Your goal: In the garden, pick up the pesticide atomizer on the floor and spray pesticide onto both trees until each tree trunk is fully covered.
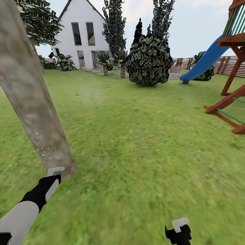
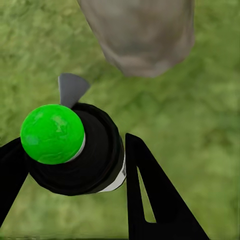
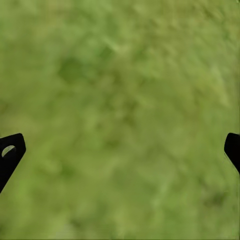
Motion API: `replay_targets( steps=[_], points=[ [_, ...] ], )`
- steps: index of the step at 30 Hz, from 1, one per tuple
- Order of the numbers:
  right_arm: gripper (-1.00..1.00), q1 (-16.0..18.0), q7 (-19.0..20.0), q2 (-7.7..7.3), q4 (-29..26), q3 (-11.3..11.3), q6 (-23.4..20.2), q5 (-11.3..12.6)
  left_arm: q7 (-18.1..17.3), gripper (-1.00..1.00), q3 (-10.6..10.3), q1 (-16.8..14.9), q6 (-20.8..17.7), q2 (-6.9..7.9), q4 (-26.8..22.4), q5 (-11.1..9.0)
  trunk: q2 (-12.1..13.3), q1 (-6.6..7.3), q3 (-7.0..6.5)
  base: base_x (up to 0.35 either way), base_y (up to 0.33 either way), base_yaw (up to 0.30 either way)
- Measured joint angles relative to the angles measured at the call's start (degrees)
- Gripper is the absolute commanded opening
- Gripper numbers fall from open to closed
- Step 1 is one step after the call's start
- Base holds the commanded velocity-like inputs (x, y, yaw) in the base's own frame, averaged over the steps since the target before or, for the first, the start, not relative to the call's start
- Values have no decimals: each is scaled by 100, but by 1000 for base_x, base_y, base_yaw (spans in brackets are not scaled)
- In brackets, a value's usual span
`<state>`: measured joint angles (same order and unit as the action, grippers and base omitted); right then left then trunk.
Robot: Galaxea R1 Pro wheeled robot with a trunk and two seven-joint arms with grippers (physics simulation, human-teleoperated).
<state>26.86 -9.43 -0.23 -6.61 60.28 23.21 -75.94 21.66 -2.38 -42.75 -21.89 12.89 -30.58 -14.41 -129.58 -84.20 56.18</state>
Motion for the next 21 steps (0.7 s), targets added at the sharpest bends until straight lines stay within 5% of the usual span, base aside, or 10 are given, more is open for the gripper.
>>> replay_targets(
  steps=[13,21],
  points=[
    [100,0,-2,0,0,-4,0,0,0,-100,-2,0,0,0,0,0,0,0,0,145,-268,275],
    [100,-1,1,-1,-1,0,2,0,-2,-100,-3,-1,2,-2,3,2,0,0,0,145,-268,28]
  ],
)
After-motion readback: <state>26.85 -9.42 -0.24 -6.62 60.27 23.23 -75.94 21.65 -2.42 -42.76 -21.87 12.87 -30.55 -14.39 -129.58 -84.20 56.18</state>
